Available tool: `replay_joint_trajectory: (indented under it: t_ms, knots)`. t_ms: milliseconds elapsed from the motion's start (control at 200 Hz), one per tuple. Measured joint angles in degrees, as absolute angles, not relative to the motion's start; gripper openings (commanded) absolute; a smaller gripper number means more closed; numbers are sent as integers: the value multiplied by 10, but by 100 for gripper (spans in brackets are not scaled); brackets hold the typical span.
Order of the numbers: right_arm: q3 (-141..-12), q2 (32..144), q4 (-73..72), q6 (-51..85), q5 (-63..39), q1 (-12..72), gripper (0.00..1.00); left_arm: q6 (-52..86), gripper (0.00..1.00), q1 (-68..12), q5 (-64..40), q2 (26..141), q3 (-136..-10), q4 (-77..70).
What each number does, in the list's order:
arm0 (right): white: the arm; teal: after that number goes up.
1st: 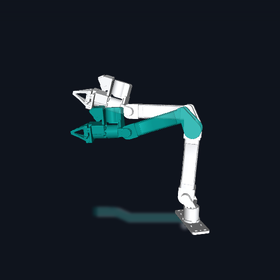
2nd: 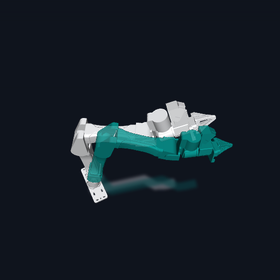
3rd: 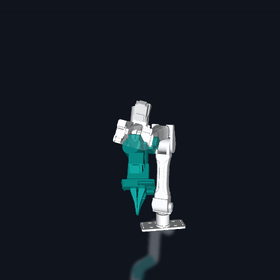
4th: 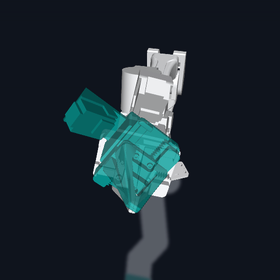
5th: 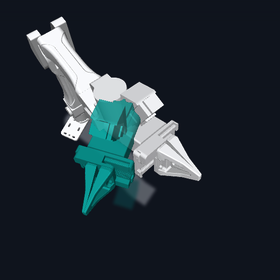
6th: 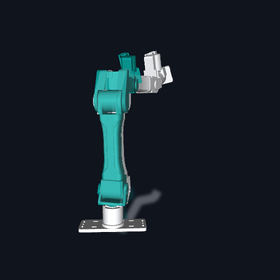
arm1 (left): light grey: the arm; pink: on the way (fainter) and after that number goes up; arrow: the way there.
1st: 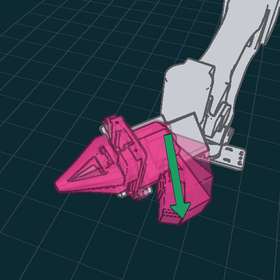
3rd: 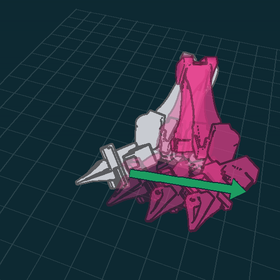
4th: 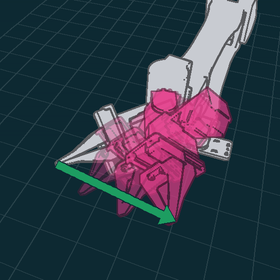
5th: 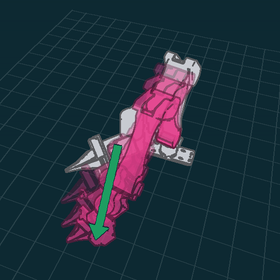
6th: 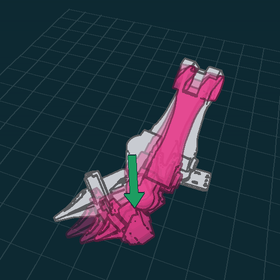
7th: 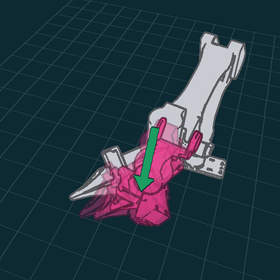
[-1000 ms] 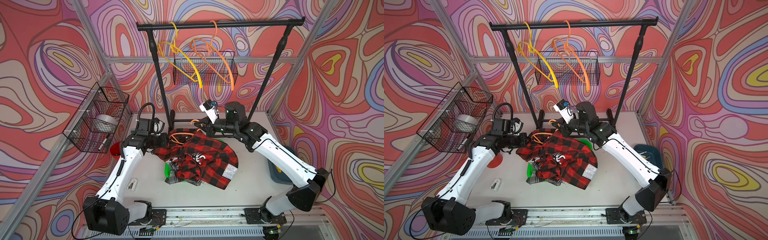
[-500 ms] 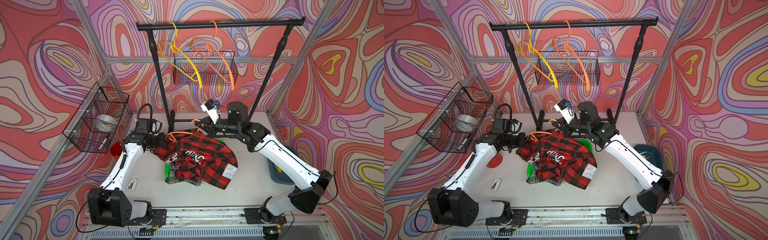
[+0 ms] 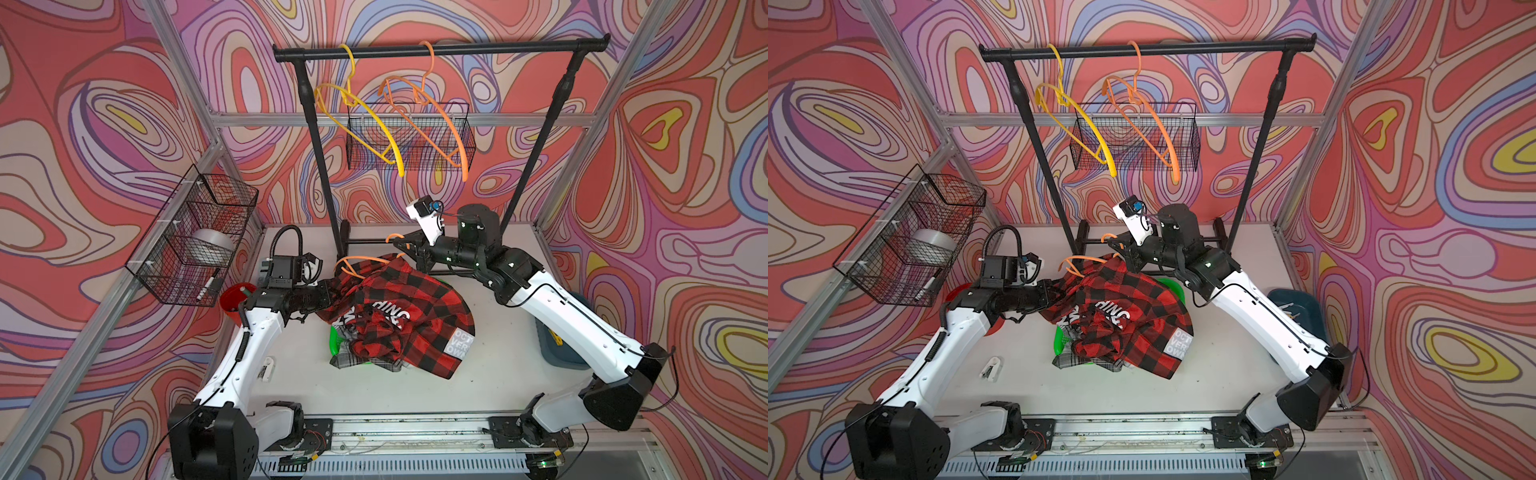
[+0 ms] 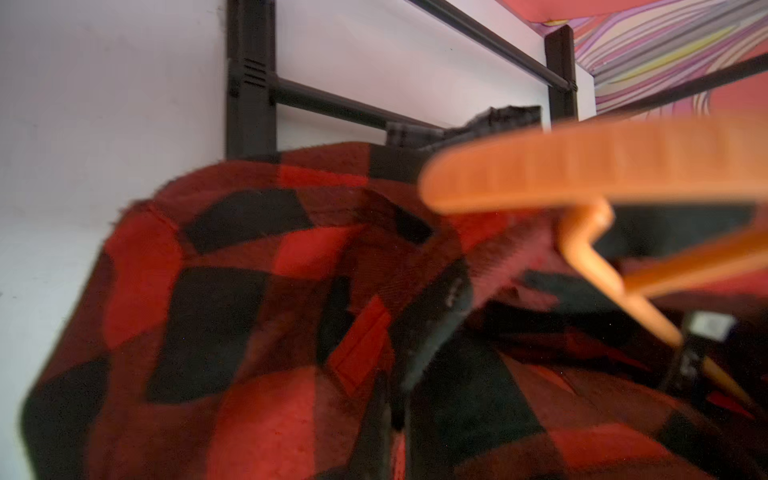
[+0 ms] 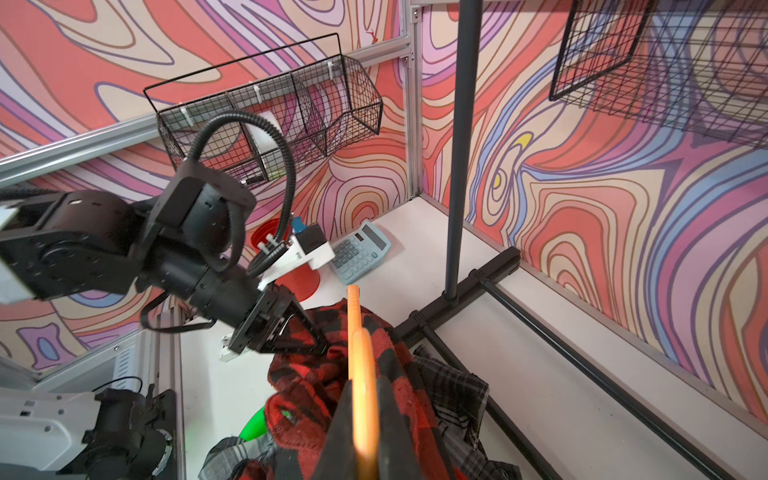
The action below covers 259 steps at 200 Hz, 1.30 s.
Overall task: Remove the clothespins securing long-sleeve shirts to the hanger
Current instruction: Remove the long-sleeve shirt from the hanger.
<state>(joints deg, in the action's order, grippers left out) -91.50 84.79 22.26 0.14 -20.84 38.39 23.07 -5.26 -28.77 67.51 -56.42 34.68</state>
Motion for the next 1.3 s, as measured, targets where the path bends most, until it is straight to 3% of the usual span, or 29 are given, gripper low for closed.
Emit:
replay_joint_trajectory:
  t_ms: [100, 140, 225, 285, 321, 631, 941, 1297]
  knots:
    - [-915, 853, 209, 10, -203, 384, 0, 253, 3, -97, -295, 655, -561, 331]
    - [-915, 856, 202, 12, -201, 384, 0, 261, 15, -117, -296, 649, -560, 325]
    - [-914, 864, 190, 17, -200, 384, 0, 271, 54, -152, -294, 646, -560, 323]
    - [-910, 868, 186, 19, -198, 384, 0, 274, 70, -163, -281, 642, -564, 331]
    - [-907, 869, 185, 20, -197, 384, 0, 275, 75, -163, -269, 637, -567, 339]
    - [-895, 870, 172, 16, -168, 403, 0, 318, 76, -158, -195, 554, -668, 353]
    - [-862, 870, 114, 11, -137, 438, 0, 525, 73, -157, -200, 563, -544, 168]
    - [-833, 870, 57, 0, -154, 474, 0, 594, 66, -157, -160, 582, -542, 75]
